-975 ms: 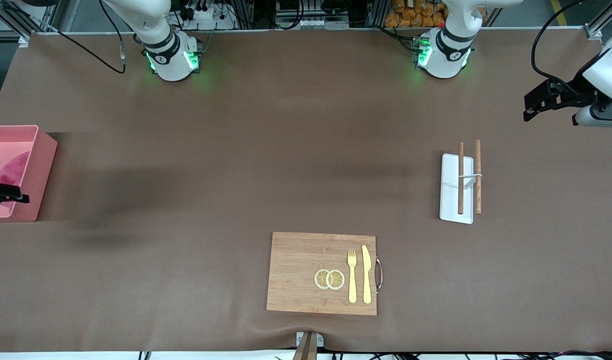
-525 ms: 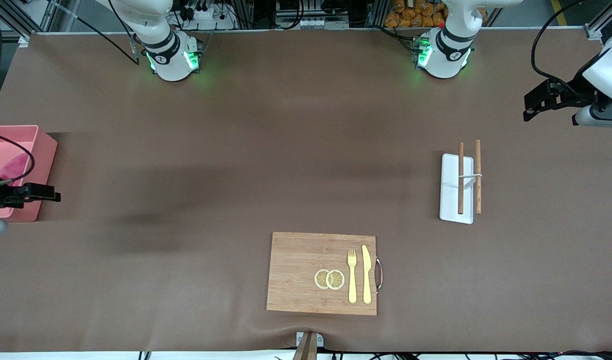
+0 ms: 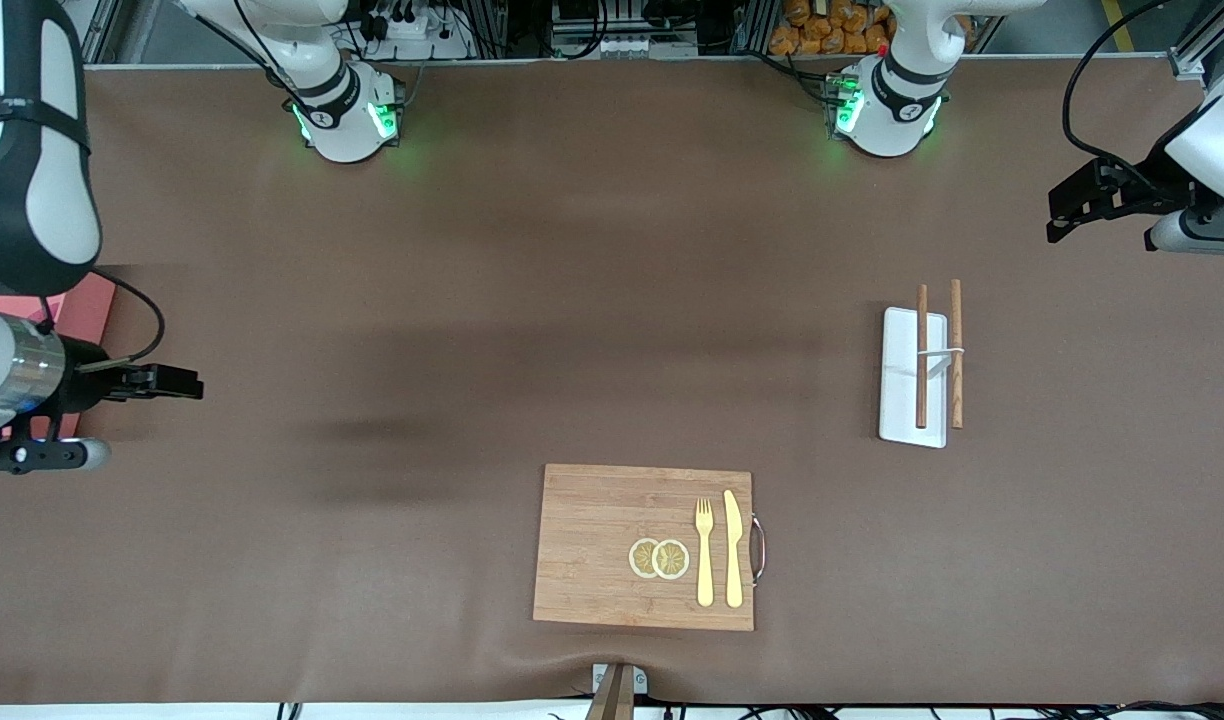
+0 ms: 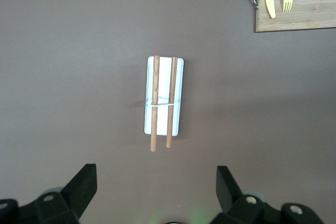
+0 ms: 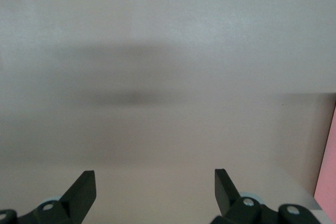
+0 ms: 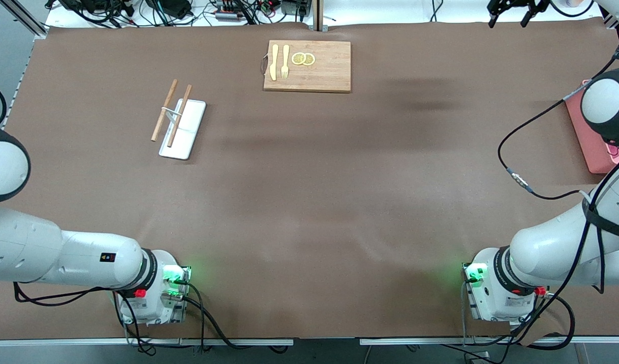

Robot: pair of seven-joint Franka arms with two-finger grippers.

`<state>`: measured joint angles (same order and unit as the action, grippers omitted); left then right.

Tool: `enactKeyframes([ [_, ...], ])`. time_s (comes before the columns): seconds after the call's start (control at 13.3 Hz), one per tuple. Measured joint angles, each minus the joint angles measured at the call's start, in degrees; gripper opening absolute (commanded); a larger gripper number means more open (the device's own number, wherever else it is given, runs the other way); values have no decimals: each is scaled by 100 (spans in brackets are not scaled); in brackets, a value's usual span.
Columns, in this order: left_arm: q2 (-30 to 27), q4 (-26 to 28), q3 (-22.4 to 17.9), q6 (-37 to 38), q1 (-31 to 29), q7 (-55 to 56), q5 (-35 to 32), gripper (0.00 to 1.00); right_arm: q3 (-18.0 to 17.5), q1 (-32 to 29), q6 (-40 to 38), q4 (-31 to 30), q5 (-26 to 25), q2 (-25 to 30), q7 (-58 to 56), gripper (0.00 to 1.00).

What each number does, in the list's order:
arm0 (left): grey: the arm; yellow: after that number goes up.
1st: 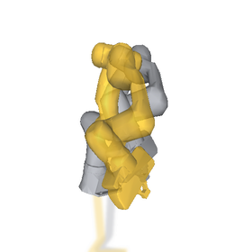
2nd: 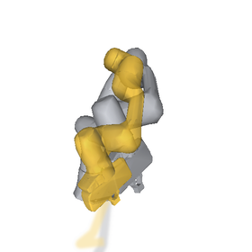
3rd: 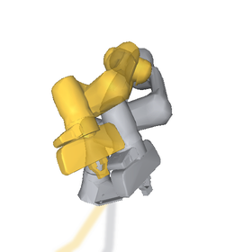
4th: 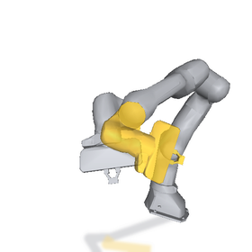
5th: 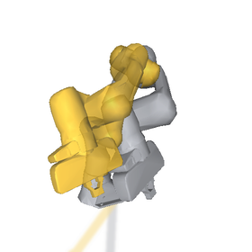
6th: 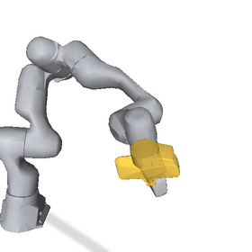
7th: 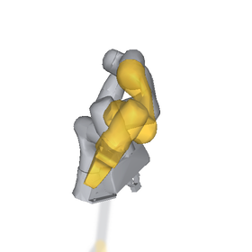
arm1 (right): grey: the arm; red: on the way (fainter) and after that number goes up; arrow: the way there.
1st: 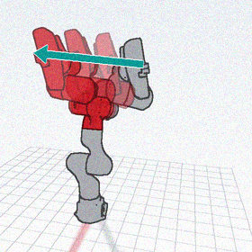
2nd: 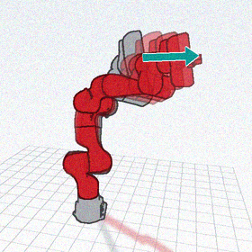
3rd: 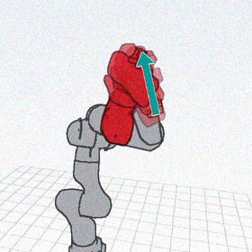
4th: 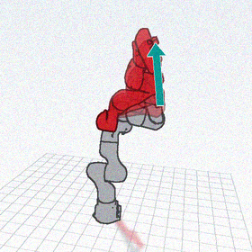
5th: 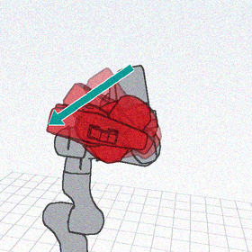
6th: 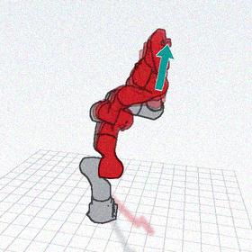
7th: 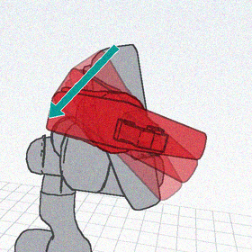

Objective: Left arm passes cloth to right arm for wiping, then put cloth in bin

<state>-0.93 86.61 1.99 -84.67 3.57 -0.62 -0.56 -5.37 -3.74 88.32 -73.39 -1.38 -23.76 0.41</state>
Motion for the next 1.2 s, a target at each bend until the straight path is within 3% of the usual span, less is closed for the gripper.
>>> enactKeyframes([
  [0.22, 0, -2, 0, 0, 0, 0, 0, 100, 911, 549, 498, -21, -1, 295, -126, 100],
  [0.45, 0, -5, 0, 0, 0, 0, 0, 100, 1364, 491, 576, -188, 54, 840, -967, 100],
  [0.75, 0, -9, 0, 0, 0, 0, 0, 100, 1360, 145, 443, -1018, 435, 1649, -1097, 100],
  [1.2, 0, -9, -1, 0, 0, 0, 0, 100, 1151, -6, 475, -2012, 464, 2370, -1097, 100],
])
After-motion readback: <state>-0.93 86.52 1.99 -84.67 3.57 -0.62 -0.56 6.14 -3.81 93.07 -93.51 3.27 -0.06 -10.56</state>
